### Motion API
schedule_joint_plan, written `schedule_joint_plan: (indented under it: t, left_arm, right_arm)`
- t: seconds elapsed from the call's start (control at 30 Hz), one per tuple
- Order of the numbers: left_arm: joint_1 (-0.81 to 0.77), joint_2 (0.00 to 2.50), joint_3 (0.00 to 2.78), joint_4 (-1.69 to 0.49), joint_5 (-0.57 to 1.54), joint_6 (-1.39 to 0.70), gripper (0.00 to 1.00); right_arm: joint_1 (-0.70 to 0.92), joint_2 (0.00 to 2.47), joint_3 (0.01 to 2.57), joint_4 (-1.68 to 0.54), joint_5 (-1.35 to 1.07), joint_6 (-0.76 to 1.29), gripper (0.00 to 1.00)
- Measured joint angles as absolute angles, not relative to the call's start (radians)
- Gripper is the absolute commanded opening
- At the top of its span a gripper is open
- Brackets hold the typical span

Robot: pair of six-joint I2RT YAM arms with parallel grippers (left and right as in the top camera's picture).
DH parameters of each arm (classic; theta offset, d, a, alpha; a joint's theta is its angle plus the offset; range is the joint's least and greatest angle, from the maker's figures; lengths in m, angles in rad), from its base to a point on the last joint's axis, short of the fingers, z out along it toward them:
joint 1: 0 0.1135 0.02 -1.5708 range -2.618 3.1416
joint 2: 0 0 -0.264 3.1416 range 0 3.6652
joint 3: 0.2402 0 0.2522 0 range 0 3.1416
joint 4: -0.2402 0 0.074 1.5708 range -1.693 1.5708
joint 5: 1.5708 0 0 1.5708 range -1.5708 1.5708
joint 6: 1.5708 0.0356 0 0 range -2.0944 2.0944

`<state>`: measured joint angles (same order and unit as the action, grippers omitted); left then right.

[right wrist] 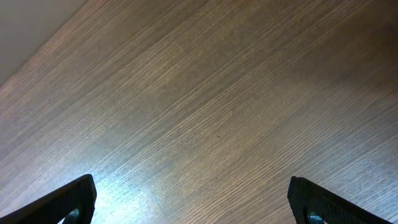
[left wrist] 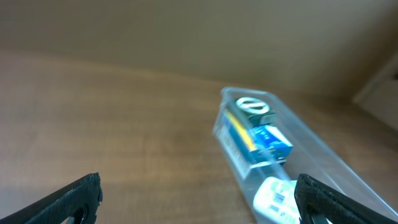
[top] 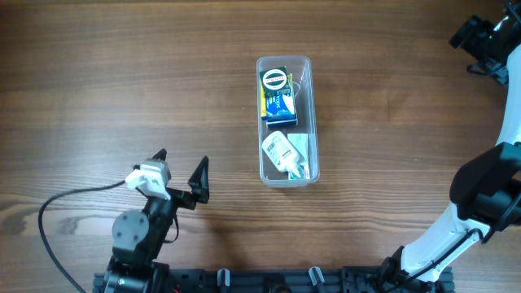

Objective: Pack container

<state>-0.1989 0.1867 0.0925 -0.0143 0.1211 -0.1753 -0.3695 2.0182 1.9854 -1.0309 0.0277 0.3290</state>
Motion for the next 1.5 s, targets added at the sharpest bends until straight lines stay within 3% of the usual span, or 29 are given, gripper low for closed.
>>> schedule_joint_plan:
  t: [0.23,0.9,1.23,1.5]
  left_arm:
    - [-0.159,0.081,0.093,-0.019,0.194,-0.065,1.00]
    - [-0.147,0.014,0.010,0.099,0.208,-0.052,1.00]
    - [-0.111,0.014,0.010,-0.052,0.208,-0.049,1.00]
    - [-0.109,0.014,0.010,-0.052,0.208,-0.048,1.00]
  right_arm:
    - [-0.369,2.018,1.985,-1.031,0.028,0.329,1.00]
    - [-0.369,2.018,1.985,-1.031,0.028,0.329,1.00]
    - [-0.369,2.018,1.985,-1.031,0.028,0.329,1.00]
    - [-0.369,2.018,1.985,-1.031,0.028,0.329,1.00]
